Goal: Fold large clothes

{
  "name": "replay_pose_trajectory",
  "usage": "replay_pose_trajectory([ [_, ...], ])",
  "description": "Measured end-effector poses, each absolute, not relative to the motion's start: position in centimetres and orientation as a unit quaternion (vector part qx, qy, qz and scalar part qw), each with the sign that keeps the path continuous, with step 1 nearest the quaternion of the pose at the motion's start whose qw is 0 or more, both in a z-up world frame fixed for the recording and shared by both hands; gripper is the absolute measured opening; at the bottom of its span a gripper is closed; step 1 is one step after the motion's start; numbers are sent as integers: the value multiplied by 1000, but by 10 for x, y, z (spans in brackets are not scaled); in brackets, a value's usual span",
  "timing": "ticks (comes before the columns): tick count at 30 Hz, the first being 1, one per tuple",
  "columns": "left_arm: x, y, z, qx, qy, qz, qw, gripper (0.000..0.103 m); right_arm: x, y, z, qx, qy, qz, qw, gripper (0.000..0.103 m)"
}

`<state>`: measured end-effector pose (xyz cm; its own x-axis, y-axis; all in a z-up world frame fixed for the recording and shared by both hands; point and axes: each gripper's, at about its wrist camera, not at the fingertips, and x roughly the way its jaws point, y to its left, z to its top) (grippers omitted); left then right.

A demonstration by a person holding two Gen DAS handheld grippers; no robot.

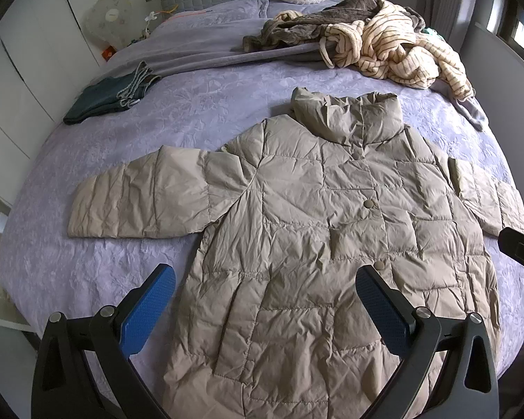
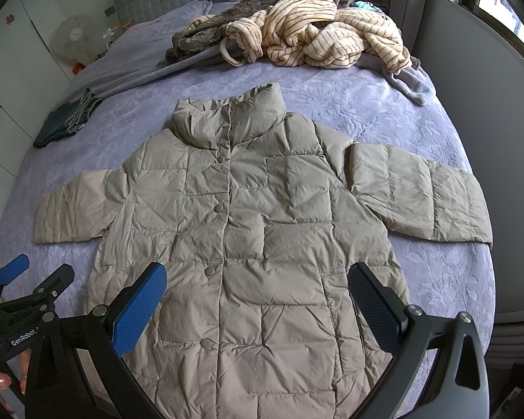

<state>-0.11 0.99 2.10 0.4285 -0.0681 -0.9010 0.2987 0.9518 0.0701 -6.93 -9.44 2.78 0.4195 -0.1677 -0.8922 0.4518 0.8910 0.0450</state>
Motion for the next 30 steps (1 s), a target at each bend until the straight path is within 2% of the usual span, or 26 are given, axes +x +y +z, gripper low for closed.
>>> replay_pose_trajectory([
  [30,-1,10,22,110,523,-110,838,103,-69,-91,31,141,505,-185,831,103],
])
